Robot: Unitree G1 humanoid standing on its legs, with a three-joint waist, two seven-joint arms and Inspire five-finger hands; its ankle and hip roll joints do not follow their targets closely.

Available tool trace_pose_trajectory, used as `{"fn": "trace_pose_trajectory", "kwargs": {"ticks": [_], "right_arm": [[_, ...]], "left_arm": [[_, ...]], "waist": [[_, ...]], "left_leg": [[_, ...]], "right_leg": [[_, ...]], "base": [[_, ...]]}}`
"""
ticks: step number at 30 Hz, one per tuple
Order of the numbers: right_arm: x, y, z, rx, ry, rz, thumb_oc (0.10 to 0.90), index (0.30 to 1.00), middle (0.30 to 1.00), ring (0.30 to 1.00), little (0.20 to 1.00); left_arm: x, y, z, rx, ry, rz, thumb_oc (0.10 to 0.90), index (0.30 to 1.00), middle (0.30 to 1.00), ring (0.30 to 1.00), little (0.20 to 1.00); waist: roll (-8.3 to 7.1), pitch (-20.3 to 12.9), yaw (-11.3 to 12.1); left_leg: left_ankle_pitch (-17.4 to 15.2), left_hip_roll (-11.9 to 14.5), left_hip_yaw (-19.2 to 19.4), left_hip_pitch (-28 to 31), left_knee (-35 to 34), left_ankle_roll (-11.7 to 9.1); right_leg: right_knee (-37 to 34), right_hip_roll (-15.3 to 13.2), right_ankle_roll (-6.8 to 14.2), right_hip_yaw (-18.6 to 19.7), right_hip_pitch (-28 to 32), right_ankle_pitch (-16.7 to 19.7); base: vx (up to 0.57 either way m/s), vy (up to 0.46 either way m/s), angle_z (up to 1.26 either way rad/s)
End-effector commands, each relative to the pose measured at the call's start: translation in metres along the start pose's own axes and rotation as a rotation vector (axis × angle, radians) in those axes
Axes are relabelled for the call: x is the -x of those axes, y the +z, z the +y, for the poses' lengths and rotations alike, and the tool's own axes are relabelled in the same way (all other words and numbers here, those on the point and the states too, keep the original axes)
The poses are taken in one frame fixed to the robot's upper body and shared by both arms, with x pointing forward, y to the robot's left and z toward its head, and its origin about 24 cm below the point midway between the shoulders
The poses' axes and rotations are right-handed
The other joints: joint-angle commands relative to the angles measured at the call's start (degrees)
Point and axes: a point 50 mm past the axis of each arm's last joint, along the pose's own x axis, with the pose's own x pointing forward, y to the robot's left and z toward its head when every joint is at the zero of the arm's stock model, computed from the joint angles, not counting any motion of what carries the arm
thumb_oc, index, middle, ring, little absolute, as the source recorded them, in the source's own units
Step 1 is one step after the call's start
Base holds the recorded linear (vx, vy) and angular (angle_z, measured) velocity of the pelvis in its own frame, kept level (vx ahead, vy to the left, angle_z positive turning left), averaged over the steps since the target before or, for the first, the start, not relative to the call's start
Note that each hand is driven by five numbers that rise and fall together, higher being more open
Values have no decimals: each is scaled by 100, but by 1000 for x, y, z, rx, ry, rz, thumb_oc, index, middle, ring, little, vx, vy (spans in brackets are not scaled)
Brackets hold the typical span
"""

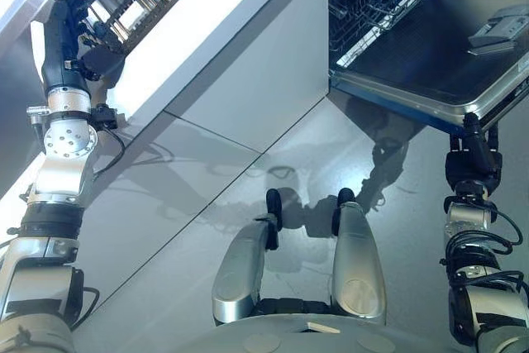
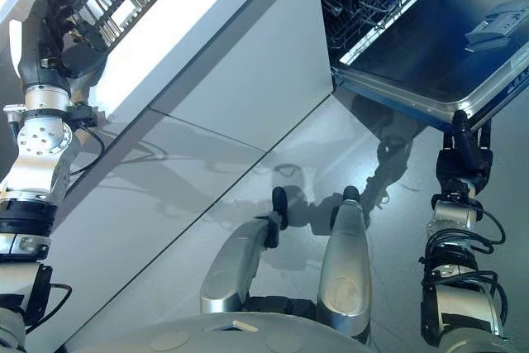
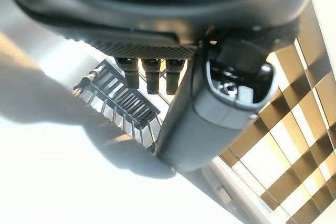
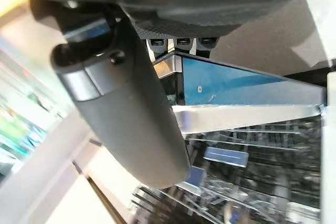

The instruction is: Pick up plates and place into dishwasher.

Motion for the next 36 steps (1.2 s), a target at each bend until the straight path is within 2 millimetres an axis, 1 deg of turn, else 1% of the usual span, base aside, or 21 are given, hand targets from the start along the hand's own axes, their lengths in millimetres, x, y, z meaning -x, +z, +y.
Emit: {"fn": "trace_pose_trajectory", "kwargs": {"ticks": [1, 3, 4, 5, 7, 8, 10, 13, 17, 20, 21, 24, 26, 27, 29, 30, 31, 32, 33, 35, 36], "right_arm": [[-20, 8, 165, 108, 839, -21, 800, 900, 900, 900, 900], [-12, 1, 189, 122, 951, 9, 800, 900, 900, 900, 900], [-6, -2, 203, 128, 1010, 20, 800, 900, 900, 900, 900], [-3, -4, 212, 131, 1046, 27, 800, 900, 900, 900, 900], [9, -8, 237, 136, 1149, 33, 800, 900, 900, 900, 900], [12, -10, 242, 137, 1173, 33, 800, 900, 900, 900, 900], [24, -13, 259, 140, 1243, 30, 800, 900, 900, 900, 900], [40, -16, 278, 120, 1324, 23, 800, 900, 900, 900, 900], [53, -19, 287, 103, 1379, 18, 800, 900, 900, 900, 900], [57, -22, 290, 106, 1385, 16, 800, 900, 900, 900, 900], [57, -24, 290, 125, 1369, 9, 800, 900, 900, 900, 900], [55, -26, 289, 139, 1316, -2, 800, 900, 900, 900, 900], [46, -26, 280, 169, 1188, -37, 800, 900, 900, 900, 900], [46, -26, 280, 172, 1181, -40, 800, 900, 900, 900, 900], [37, -26, 264, 213, 1027, -71, 800, 900, 900, 900, 900], [37, -26, 263, 218, 1011, -76, 800, 900, 900, 900, 900], [33, -31, 241, 261, 894, -79, 800, 900, 900, 900, 900], [34, -32, 236, 268, 878, -79, 800, 900, 900, 900, 900], [34, -34, 220, 300, 824, -76, 800, 900, 900, 900, 900], [37, -39, 184, 356, 728, -46, 800, 900, 900, 900, 900], [40, -42, 161, 381, 671, -11, 800, 900, 900, 900, 900]], "left_arm": [[-4, 23, -10, 6, -86, -128, 800, 900, 900, 900, 900], [-3, 21, -9, 1, -84, -122, 800, 900, 900, 900, 900], [-3, 20, -8, -3, -81, -119, 800, 900, 900, 900, 900], [-3, 20, -8, -5, -79, -117, 800, 900, 900, 900, 900], [-5, 19, -6, -10, -74, -114, 800, 900, 900, 900, 900], [-5, 19, -6, -12, -75, -113, 800, 900, 900, 900, 900], [-6, 18, -6, -13, -71, -108, 800, 900, 900, 900, 900], [-6, 17, -6, -13, -72, -102, 800, 900, 900, 900, 900], [-6, 17, -5, -7, -73, -102, 800, 900, 900, 900, 900], [-6, 17, -6, -4, -75, -104, 800, 900, 900, 900, 900], [-7, 18, -6, -5, -78, -107, 800, 900, 900, 900, 900], [-9, 20, -5, -8, -78, -109, 800, 900, 900, 900, 900], [-8, 19, -3, -7, -74, -106, 800, 900, 900, 900, 900], [-8, 19, -3, -8, -74, -106, 800, 900, 900, 900, 900], [-5, 16, -1, -6, -65, -106, 800, 900, 900, 900, 900], [-4, 16, -1, -7, -65, -106, 800, 900, 900, 900, 900], [2, 13, 1, -8, -53, -107, 800, 900, 900, 900, 900], [4, 12, 1, -10, -51, -105, 800, 900, 900, 900, 900], [9, 9, 3, -11, -44, -104, 800, 900, 900, 900, 900], [23, 3, 5, -5, -37, -100, 800, 900, 900, 900, 900], [31, 0, 6, 3, -34, -99, 800, 900, 900, 900, 900]], "waist": [[-218, -177, -39], [-269, -153, -8], [-306, -150, 7], [-330, -145, 15], [-384, -144, 49], [-406, -126, 58], [-441, -118, 76], [-478, -95, 106], [-535, -60, 150], [-578, -34, 176], [-609, -17, 195], [-652, -4, 216], [-700, -30, 234], [-702, -33, 235], [-737, -54, 222], [-740, -59, 222], [-769, -99, 193], [-778, -114, 187], [-805, -145, 166], [-846, -225, 129], [-877, -276, 108]], "left_leg": [[-266, -73, -131, -293, 853, 139], [-201, -56, -121, -316, 883, 140], [-204, -55, -107, -334, 910, 150], [-242, -58, -98, -341, 957, 149], [-185, -66, -89, -395, 990, 168], [-250, -77, -84, -391, 1058, 170], [-238, -89, -72, -407, 1086, 202], [-322, -145, -54, -428, 1134, 268], [-478, -220, -54, -431, 1165, 357], [-565, -265, -61, -433, 1159, 410], [-623, -285, -59, -414, 1132, 452], [-646, -304, -61, -396, 1088, 499], [-661, -322, -51, -344, 1011, 545], [-659, -322, -50, -339, 1001, 548], [-669, -325, -34, -275, 929, 584], [-669, -326, -32, -266, 919, 587], [-682, -321, -16, -195, 848, 612], [-683, -320, -13, -172, 828, 618], [-687, -321, -1, -117, 775, 633], [-690, -320, 21, 4, 660, 659], [-688, -319, 33, 86, 576, 671]], "right_leg": [[-152, 225, -201, -285, 528, -210], [-221, 247, -193, -281, 582, -165], [-248, 253, -185, -274, 599, -143], [-244, 256, -175, -262, 614, -164], [-311, 272, -154, -242, 596, -53], [-277, 266, -142, -230, 615, -93], [-308, 261, -121, -208, 607, -20], [-298, 224, -85, -157, 563, 51], [-277, 165, -23, -129, 504, 127], [-291, 137, 11, -112, 473, 191], [-303, 119, 43, -105, 462, 229], [-349, 108, 89, -88, 447, 291], [-457, 109, 138, -80, 464, 357], [-471, 110, 141, -80, 469, 363], [-592, 119, 178, -66, 496, 436], [-610, 121, 181, -65, 506, 444], [-704, 138, 211, -42, 538, 485], [-736, 141, 217, -36, 554, 497], [-821, 151, 233, -20, 593, 525], [-982, 165, 264, 10, 678, 574], [-1101, 166, 287, 16, 741, 609]], "base": [[24, 64, -10], [21, 78, -13], [29, 81, -18], [29, 84, -18], [17, 84, -15], [8, 82, -14], [18, 90, -6], [19, 118, 3], [8, 93, 1], [-5, 71, 3], [-5, 71, 7], [-5, 48, 18], [4, 51, 21], [-4, 54, 13], [0, 54, 8], [16, 61, 2], [20, 49, 1], [27, 69, 3], [21, 53, 2], [24, 63, -5], [18, 48, -8]]}}
